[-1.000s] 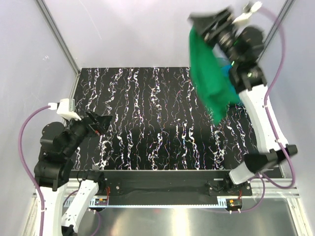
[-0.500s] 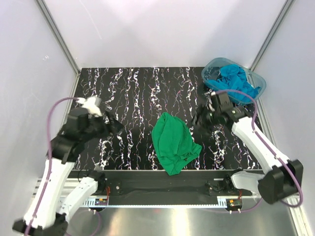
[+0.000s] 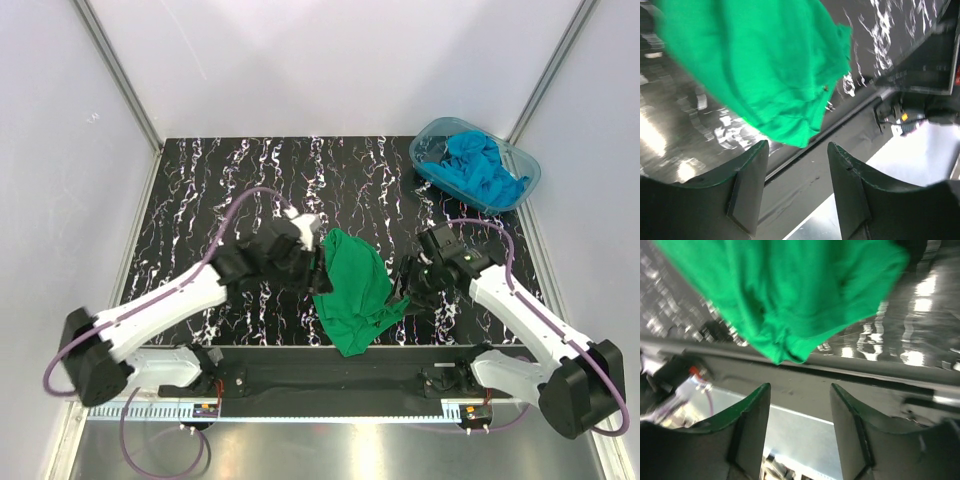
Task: Fold and stack the t-shirts
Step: Move the tshirt to the center of the board
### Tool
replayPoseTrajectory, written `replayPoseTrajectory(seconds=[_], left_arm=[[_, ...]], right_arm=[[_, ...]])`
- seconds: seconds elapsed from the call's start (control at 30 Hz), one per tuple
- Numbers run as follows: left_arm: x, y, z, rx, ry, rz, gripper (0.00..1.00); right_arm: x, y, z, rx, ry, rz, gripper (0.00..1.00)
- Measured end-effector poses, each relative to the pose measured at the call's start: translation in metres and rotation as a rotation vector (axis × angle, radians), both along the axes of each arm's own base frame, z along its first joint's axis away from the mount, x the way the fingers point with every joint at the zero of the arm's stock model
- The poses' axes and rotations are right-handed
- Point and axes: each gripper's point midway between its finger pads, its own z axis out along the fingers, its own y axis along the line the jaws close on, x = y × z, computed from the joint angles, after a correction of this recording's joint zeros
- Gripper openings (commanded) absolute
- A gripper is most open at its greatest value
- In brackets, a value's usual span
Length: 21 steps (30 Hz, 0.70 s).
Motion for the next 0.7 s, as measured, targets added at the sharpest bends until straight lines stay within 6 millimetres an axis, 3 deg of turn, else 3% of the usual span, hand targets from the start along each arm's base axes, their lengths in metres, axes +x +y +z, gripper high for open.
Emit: replayPoseTrajectory(seconds=[0.23, 0.37, 0.47, 0.7], left_arm=[[-0.016, -0.051, -0.053, 0.061, 0.126, -0.156, 0.61], [-0.019, -0.065, -0.075, 0.092, 0.185, -0.183, 0.6], [-0.018, -0.069, -0.085, 0.103, 0.21, -0.184, 0.58], [-0.012, -0.081, -0.094, 0.109, 0.235, -0.18, 0.46]], right_arm=[[0.009, -0.013, -0.005, -0.111, 0.022, -0.041, 0.56], [0.003, -0.015, -0.017, -0.118, 0.056, -0.048, 0.51], [-0.001, -0.016, -0.026, -0.127, 0.08, -0.051, 0.45], [0.007, -0.008, -0.032, -0.098, 0.072, -0.045, 0.45]])
